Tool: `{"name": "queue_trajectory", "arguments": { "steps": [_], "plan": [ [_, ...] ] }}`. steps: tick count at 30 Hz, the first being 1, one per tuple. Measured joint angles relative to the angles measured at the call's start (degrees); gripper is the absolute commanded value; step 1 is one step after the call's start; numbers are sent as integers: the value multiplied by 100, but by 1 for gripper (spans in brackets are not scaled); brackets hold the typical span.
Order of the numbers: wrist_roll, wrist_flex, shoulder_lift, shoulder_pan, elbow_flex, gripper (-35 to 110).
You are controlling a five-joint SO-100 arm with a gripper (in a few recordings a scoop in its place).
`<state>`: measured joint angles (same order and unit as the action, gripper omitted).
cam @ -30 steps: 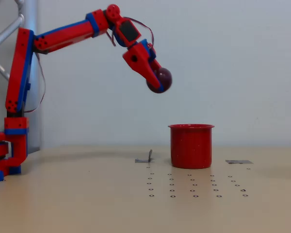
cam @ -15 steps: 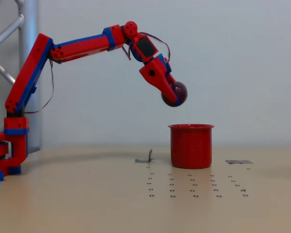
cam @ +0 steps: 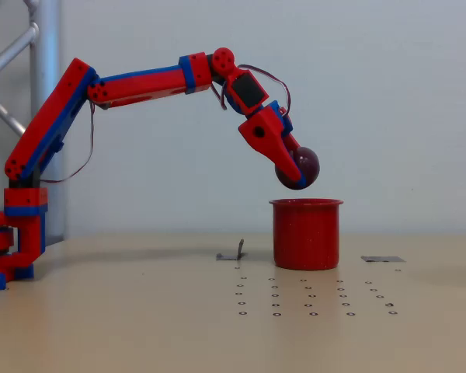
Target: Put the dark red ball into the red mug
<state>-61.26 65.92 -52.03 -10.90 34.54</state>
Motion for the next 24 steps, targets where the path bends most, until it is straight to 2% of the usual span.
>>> {"name": "queue_trajectory", "arguments": {
  "steps": [9,14,19,21,24],
  "plan": [
    [105,-193,0,62,0,37],
    [176,-448,0,53,-44,38],
    [202,-677,0,62,-149,8],
    [519,-659,0,62,-246,4],
    [835,-97,-9,62,-316,1]
  ]
}}
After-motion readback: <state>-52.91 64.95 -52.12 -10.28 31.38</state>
